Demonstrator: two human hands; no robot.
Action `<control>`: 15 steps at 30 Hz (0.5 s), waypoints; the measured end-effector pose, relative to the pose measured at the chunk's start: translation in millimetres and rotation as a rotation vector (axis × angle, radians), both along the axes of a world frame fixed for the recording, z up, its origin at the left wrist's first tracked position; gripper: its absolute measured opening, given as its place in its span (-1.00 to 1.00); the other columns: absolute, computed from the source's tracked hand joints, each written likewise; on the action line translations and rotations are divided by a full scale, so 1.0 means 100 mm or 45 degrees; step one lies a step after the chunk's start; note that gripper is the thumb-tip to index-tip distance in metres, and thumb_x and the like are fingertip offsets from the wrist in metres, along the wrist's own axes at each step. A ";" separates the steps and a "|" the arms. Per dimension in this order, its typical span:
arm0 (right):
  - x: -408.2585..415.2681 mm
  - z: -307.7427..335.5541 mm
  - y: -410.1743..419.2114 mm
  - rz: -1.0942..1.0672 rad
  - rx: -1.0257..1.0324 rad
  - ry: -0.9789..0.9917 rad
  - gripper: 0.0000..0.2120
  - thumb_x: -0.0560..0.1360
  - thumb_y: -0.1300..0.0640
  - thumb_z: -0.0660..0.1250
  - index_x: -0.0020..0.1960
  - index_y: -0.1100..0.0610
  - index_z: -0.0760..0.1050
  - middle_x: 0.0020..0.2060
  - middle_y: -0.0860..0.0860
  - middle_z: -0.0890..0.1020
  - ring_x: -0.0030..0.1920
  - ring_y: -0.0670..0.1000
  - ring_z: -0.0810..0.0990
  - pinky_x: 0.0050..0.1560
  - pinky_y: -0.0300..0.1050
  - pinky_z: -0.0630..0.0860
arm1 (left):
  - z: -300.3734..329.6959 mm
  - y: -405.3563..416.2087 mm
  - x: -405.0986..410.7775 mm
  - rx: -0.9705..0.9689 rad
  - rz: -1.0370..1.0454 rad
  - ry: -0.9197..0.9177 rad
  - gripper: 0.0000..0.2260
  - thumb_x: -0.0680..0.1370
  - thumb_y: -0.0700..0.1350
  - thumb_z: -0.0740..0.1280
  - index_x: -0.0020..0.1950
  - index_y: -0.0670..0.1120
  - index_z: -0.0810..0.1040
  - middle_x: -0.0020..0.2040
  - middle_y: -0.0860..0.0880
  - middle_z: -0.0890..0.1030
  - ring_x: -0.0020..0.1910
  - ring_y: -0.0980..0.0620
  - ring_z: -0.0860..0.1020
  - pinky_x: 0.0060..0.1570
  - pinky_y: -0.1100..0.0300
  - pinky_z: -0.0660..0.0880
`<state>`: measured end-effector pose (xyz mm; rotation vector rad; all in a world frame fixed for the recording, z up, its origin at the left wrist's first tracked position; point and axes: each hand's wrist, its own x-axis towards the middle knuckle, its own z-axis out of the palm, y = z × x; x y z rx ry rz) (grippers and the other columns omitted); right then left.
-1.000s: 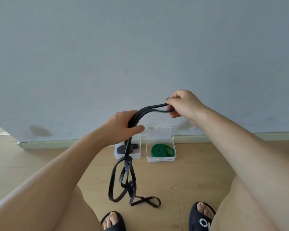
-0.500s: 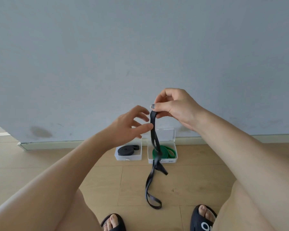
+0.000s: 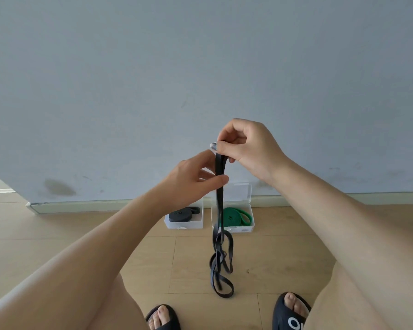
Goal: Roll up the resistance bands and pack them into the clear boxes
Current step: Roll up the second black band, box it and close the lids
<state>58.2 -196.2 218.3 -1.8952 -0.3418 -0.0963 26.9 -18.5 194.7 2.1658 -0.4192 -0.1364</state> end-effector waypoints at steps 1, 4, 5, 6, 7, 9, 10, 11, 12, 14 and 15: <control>0.00 0.00 0.01 -0.015 0.012 -0.014 -0.85 0.47 0.15 0.55 -0.17 0.09 0.58 -0.25 0.09 0.69 -0.28 0.02 0.60 -0.21 -0.03 0.59 | 0.01 -0.01 -0.01 -0.008 0.003 0.009 -0.78 0.58 -0.05 0.43 0.20 0.01 0.54 0.06 0.13 0.66 0.04 0.17 0.69 0.17 0.14 0.60; 0.00 0.03 0.03 -0.028 0.041 -0.030 -0.85 0.48 0.18 0.54 -0.16 0.11 0.57 -0.29 0.06 0.67 -0.30 0.02 0.59 -0.24 -0.06 0.58 | 0.05 -0.04 -0.03 0.013 0.037 -0.015 -0.80 0.60 -0.06 0.40 0.20 -0.01 0.52 -0.02 0.09 0.73 0.00 0.18 0.69 0.14 0.16 0.59; 0.00 0.05 0.02 -0.024 0.050 -0.024 -0.86 0.48 0.20 0.53 -0.15 0.13 0.57 -0.29 0.05 0.68 -0.29 0.04 0.61 -0.22 -0.03 0.59 | 0.06 -0.04 -0.03 0.000 0.043 -0.014 -0.84 0.61 -0.08 0.38 0.18 -0.02 0.52 -0.06 0.07 0.74 -0.02 0.16 0.70 0.13 0.15 0.59; 0.00 0.07 0.00 -0.024 0.062 -0.015 -0.87 0.49 0.22 0.52 -0.14 0.16 0.57 -0.29 0.05 0.68 -0.28 0.06 0.62 -0.19 0.00 0.60 | 0.06 -0.03 -0.03 -0.016 0.051 -0.010 -0.88 0.62 -0.10 0.37 0.14 -0.03 0.54 -0.09 0.06 0.74 -0.04 0.14 0.71 0.13 0.12 0.61; 0.01 0.08 -0.02 -0.027 0.078 -0.006 -0.88 0.49 0.24 0.51 -0.14 0.17 0.57 -0.29 0.05 0.68 -0.27 0.07 0.62 -0.17 0.00 0.61 | 0.07 -0.01 -0.02 -0.020 0.063 -0.011 -0.91 0.62 -0.10 0.38 0.10 -0.04 0.54 -0.11 0.04 0.74 -0.06 0.12 0.71 0.12 0.09 0.61; 0.01 0.08 -0.06 -0.036 0.105 0.008 -0.87 0.50 0.26 0.51 -0.15 0.18 0.56 -0.29 0.04 0.68 -0.28 0.08 0.62 -0.16 -0.01 0.61 | 0.07 0.01 0.00 0.038 0.079 -0.042 -0.91 0.60 -0.10 0.40 0.00 -0.08 0.52 -0.16 0.04 0.71 -0.13 0.16 0.69 0.05 0.09 0.61; 0.01 0.08 -0.07 -0.043 0.110 0.014 -0.87 0.50 0.26 0.51 -0.15 0.19 0.57 -0.29 0.04 0.67 -0.27 0.08 0.62 -0.15 -0.01 0.61 | 0.06 0.01 0.01 0.101 0.086 -0.074 -0.87 0.59 -0.09 0.41 -0.06 -0.08 0.49 -0.21 0.06 0.66 -0.20 0.18 0.65 -0.03 0.12 0.59; 0.01 0.08 -0.07 -0.048 0.115 0.021 -0.87 0.50 0.26 0.51 -0.15 0.19 0.57 -0.29 0.07 0.67 -0.27 0.09 0.62 -0.14 -0.01 0.62 | 0.06 0.01 0.01 0.160 0.096 -0.108 -0.82 0.57 -0.08 0.43 -0.11 -0.06 0.44 -0.27 0.11 0.59 -0.26 0.17 0.60 -0.11 0.13 0.55; 0.00 0.08 -0.07 -0.052 0.123 0.030 -0.87 0.50 0.25 0.51 -0.15 0.19 0.57 -0.27 0.11 0.68 -0.25 0.09 0.63 -0.12 0.00 0.63 | 0.05 0.00 0.01 0.190 0.106 -0.128 -0.78 0.56 -0.07 0.44 -0.14 -0.04 0.40 -0.30 0.13 0.55 -0.27 0.13 0.59 -0.16 0.11 0.52; 0.00 0.09 -0.07 -0.066 0.139 0.046 -0.88 0.50 0.23 0.51 -0.14 0.20 0.58 -0.20 0.19 0.70 -0.23 0.06 0.65 -0.07 0.01 0.66 | 0.05 -0.01 0.01 0.160 0.113 -0.138 -0.76 0.56 -0.07 0.45 -0.13 -0.01 0.38 -0.24 0.12 0.60 -0.20 0.08 0.68 -0.11 0.04 0.58; 0.00 0.09 -0.07 -0.078 0.141 0.050 -0.88 0.51 0.22 0.51 -0.13 0.21 0.59 -0.17 0.21 0.71 -0.23 0.04 0.66 -0.06 0.00 0.67 | 0.06 -0.01 0.01 0.130 0.111 -0.141 -0.76 0.56 -0.09 0.45 -0.12 0.01 0.37 -0.17 0.08 0.64 -0.18 0.07 0.71 -0.07 0.01 0.63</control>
